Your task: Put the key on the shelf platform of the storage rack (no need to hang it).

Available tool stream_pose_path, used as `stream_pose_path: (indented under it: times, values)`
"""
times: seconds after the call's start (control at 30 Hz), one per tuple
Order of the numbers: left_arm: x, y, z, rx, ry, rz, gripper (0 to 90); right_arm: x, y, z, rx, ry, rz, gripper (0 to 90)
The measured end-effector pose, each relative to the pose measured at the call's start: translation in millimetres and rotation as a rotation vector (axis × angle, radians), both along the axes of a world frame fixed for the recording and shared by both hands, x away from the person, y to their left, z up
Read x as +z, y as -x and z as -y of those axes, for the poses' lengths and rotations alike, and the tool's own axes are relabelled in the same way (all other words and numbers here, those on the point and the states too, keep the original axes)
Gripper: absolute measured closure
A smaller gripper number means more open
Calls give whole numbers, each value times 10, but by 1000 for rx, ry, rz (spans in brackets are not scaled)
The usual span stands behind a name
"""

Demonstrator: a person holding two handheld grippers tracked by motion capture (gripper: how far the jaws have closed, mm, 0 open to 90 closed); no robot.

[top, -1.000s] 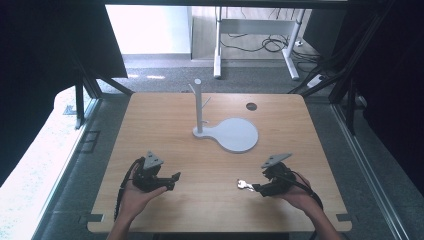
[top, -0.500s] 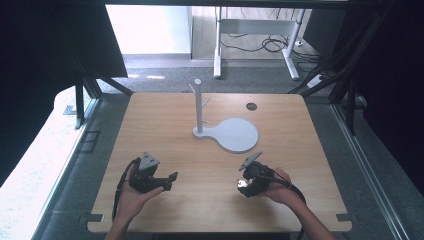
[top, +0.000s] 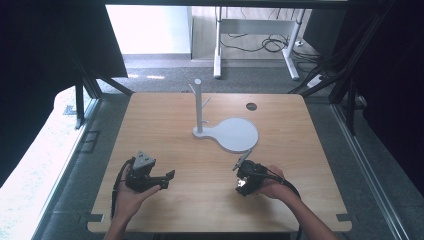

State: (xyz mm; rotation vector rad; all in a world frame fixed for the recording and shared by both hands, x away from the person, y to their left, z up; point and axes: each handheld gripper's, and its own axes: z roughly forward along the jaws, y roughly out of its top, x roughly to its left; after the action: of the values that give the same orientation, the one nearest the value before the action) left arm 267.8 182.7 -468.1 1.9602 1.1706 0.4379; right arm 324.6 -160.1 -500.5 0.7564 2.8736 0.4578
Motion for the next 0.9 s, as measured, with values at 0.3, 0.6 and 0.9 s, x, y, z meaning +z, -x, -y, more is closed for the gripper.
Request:
stream_pose_path:
  times: [0.3,0.6,0.9]
  values:
    - [-32,-44,-57,1,31,-21,187,-32,-24,-32,11,37,-21,447]
    - [-41,-23,-62,6,22,-18,187,-23,-91,-34,29,27,-81,591]
    - [-52,-20,-35,-1,11,-20,187,-8,-112,-51,27,48,-97,673]
